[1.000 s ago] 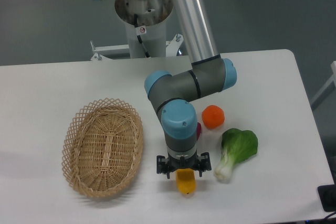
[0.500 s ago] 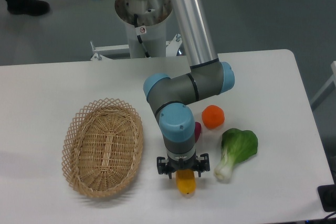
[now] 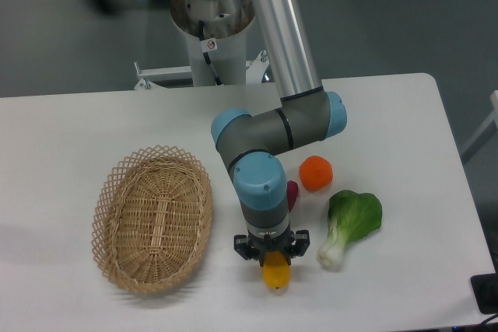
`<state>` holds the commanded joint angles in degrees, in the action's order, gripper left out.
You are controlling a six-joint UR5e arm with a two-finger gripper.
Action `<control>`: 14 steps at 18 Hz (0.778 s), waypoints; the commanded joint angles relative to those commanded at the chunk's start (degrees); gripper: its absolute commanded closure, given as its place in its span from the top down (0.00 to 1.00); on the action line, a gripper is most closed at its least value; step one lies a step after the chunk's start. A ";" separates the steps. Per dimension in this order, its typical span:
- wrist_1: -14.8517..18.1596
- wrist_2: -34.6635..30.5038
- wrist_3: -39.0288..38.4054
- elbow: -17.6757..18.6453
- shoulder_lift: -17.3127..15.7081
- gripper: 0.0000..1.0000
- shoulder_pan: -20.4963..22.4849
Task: Pick up the mango from the table
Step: 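Close the gripper fingers on the yellow mango, then lift the gripped mango up off the table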
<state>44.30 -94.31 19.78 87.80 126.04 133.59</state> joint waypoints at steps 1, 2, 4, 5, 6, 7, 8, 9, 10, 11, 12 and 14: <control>0.00 -0.09 0.00 -0.09 -0.26 0.42 0.00; 0.00 -0.09 0.00 -0.26 -0.70 0.42 0.00; 0.00 0.00 0.00 -1.22 -2.19 0.42 0.00; 0.00 0.35 -0.35 -2.27 -2.81 0.42 0.00; 0.09 0.61 -0.44 -3.68 -3.42 0.42 0.00; 0.09 0.88 -0.70 -4.39 -4.13 0.42 0.00; 0.09 1.49 -1.75 -4.57 -4.83 0.42 0.00; 0.09 2.10 -2.63 -4.74 -5.44 0.42 0.00; 0.09 2.72 -3.07 -5.01 -5.89 0.42 0.00; 0.09 3.25 -3.08 -5.10 -6.67 0.42 0.09; 0.09 3.86 -3.16 -5.10 -7.55 0.42 0.09; 0.09 5.27 -3.34 -5.10 -9.31 0.42 0.26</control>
<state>44.38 -89.04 16.44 82.71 116.73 133.86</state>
